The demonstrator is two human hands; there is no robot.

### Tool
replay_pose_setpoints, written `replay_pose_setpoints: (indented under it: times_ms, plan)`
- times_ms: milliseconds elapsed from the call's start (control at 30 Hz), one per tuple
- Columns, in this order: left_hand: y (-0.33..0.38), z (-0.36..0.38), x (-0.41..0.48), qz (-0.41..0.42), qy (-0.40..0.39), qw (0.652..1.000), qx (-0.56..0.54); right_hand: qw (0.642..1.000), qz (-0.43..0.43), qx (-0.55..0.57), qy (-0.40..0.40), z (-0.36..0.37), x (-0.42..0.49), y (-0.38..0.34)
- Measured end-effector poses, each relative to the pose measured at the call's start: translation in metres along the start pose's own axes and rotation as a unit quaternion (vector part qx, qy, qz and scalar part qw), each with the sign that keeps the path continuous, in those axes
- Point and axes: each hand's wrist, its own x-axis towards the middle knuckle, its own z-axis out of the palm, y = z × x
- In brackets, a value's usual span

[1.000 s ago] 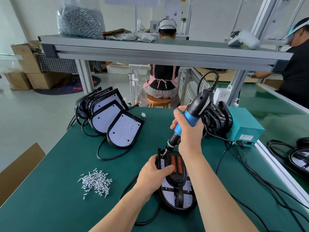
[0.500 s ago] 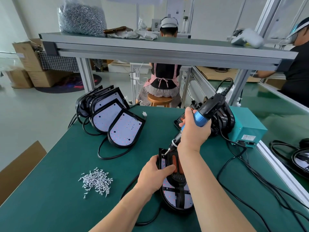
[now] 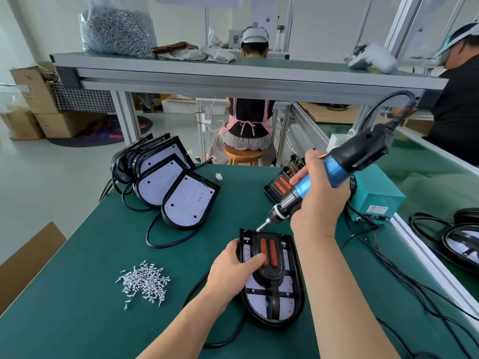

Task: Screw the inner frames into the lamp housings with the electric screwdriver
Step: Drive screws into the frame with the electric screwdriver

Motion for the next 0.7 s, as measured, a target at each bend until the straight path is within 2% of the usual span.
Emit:
replay_pose_setpoints:
  times_ms: [100, 200, 233, 300, 400, 500, 600, 700]
  plan:
    - [0.001, -0.003, -0.007, 0.020, 0.016, 1.000, -0.002, 0.998, 0.042, 0.036, 0.032, -0.016, 0.000, -0.011]
    - [0.007, 0.000, -0.021, 0.147, 0.167, 0.972, 0.070, 0.988, 0.109, 0.084, 0.072, -0.036, 0.003, -0.016]
    - [0.013, 0.001, -0.025, 0.176, 0.195, 0.963, 0.065, 0.983, 0.129, 0.096, 0.084, -0.042, 0.003, -0.016]
    - [0.024, 0.005, -0.031, 0.172, 0.159, 0.971, 0.040, 0.976, 0.161, 0.109, 0.101, -0.050, 0.002, -0.014]
    - [0.040, 0.011, -0.038, 0.088, 0.008, 0.995, -0.045, 0.968, 0.186, 0.124, 0.117, -0.056, -0.001, -0.012]
    - [0.042, 0.015, -0.041, 0.054, -0.079, 0.987, -0.133, 0.963, 0.197, 0.137, 0.121, -0.056, -0.003, -0.011]
    - [0.038, 0.018, -0.040, 0.064, -0.081, 0.980, -0.171, 0.960, 0.208, 0.136, 0.130, -0.059, -0.006, -0.012]
    - [0.036, 0.025, -0.044, 0.118, -0.026, 0.985, -0.121, 0.949, 0.234, 0.144, 0.153, -0.064, -0.005, -0.014]
